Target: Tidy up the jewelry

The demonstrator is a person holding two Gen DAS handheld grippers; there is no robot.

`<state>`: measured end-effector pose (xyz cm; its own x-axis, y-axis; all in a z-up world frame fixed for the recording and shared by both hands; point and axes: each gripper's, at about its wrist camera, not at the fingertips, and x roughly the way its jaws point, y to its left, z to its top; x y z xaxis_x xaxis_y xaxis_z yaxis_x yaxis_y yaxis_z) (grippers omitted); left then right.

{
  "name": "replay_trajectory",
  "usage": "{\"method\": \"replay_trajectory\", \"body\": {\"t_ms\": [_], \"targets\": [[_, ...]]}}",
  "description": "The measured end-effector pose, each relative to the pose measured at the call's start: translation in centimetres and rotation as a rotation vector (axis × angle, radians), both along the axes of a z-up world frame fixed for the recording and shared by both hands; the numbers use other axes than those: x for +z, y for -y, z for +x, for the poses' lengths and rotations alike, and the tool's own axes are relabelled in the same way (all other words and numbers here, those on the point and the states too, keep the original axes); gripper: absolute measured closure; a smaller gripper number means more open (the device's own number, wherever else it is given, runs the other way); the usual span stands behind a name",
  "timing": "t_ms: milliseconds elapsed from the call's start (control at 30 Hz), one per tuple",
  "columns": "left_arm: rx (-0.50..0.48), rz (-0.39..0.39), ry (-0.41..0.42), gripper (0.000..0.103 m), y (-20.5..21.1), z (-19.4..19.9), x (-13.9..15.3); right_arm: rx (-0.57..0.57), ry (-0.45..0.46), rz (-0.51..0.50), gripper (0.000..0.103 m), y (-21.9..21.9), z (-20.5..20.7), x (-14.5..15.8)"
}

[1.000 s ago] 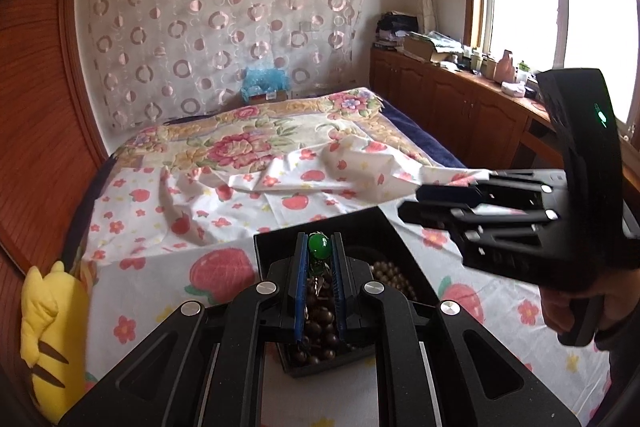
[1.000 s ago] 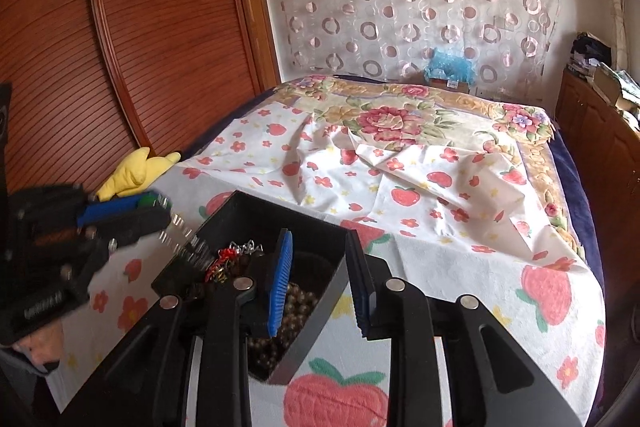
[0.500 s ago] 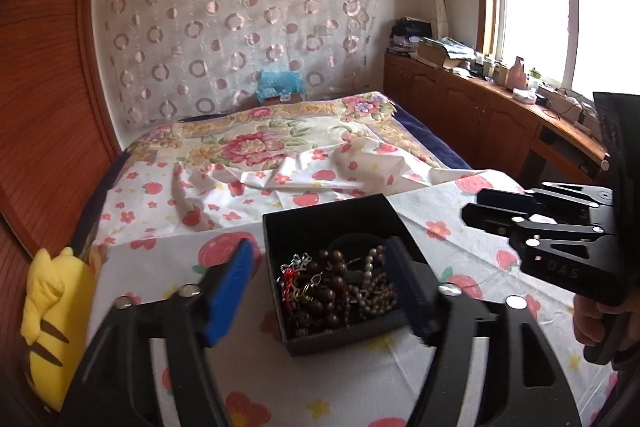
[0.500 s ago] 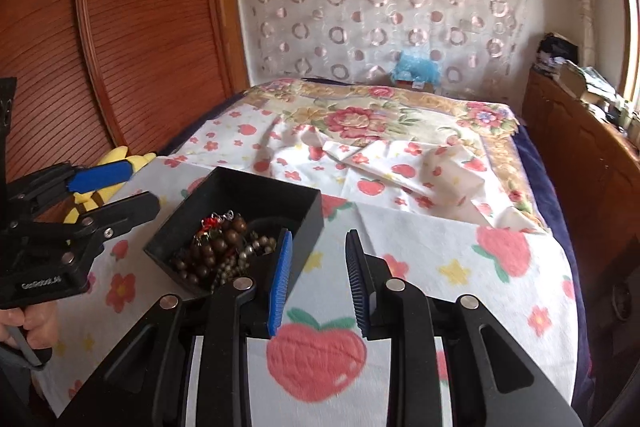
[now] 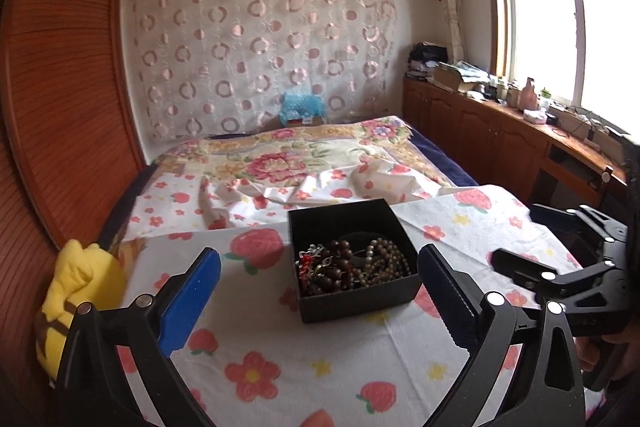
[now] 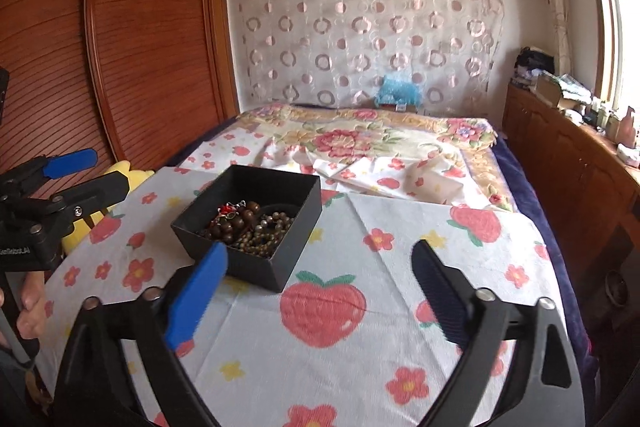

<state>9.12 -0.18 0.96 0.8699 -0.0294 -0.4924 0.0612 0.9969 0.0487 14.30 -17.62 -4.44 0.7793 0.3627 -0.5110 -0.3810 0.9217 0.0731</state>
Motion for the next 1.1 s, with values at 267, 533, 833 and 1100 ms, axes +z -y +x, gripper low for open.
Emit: {"method": "replay_trajectory", "body": {"t_ms": [267,533,833,1100], "targets": [[0.026,-0.029,-0.015,0.008,-0.1,-3.1,-0.8,-0.074,0.079,0.032,0.003,1.1,-5.5,0.8],[0.054,-0.028,-0.039,0.008,-0.5,-5.3,-2.0,-0.115,0.108,0.03,0.003,1.6,-7.9,0.9],[0.056,-0.04,-0.041,0.008,-1.0,-6.4,-2.4,-0.127,0.105,0.026,0.003,1.4,-7.9,0.7],[0.055,-0.041,-0.023,0.008,-0.8,-6.7,-2.1,-0.128,0.105,0.028,0.003,1.3,-7.9,0.4]]}}
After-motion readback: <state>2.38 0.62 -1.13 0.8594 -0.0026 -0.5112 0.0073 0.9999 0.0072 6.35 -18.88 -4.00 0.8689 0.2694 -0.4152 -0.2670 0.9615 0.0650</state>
